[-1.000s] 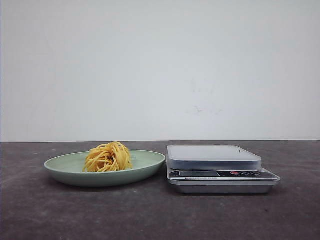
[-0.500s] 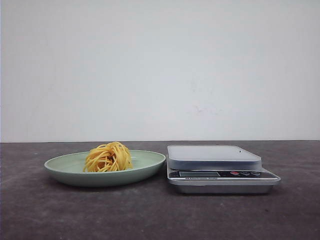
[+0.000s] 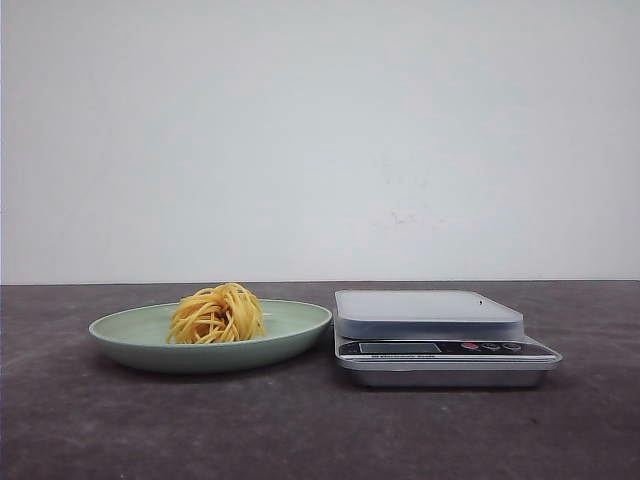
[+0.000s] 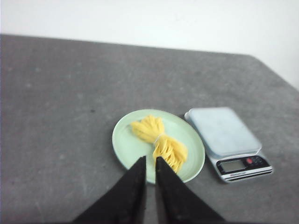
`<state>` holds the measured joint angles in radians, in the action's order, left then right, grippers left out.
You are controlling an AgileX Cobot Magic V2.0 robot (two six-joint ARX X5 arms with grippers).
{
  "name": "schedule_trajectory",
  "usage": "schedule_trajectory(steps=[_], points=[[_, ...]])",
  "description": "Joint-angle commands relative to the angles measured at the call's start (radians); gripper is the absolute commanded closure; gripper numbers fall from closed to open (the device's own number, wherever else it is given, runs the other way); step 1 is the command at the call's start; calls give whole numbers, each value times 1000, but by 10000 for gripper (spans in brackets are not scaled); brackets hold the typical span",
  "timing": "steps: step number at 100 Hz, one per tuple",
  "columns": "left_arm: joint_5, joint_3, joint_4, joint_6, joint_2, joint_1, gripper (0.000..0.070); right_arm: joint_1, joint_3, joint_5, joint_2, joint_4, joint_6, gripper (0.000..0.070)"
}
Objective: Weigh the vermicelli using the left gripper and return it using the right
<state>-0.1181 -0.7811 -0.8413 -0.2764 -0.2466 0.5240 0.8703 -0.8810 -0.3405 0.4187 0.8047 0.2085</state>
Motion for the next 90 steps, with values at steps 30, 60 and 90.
schedule_trajectory(steps=[30, 60, 90], points=[[-5, -8, -32, 14, 0, 5, 700, 11, 0, -2, 3, 2, 30, 693], [-5, -9, -32, 14, 0, 5, 700, 11, 0, -2, 3, 2, 30, 693], [-47, 6, 14, 65, 28, -71, 700, 11, 0, -2, 3, 0, 30, 693]])
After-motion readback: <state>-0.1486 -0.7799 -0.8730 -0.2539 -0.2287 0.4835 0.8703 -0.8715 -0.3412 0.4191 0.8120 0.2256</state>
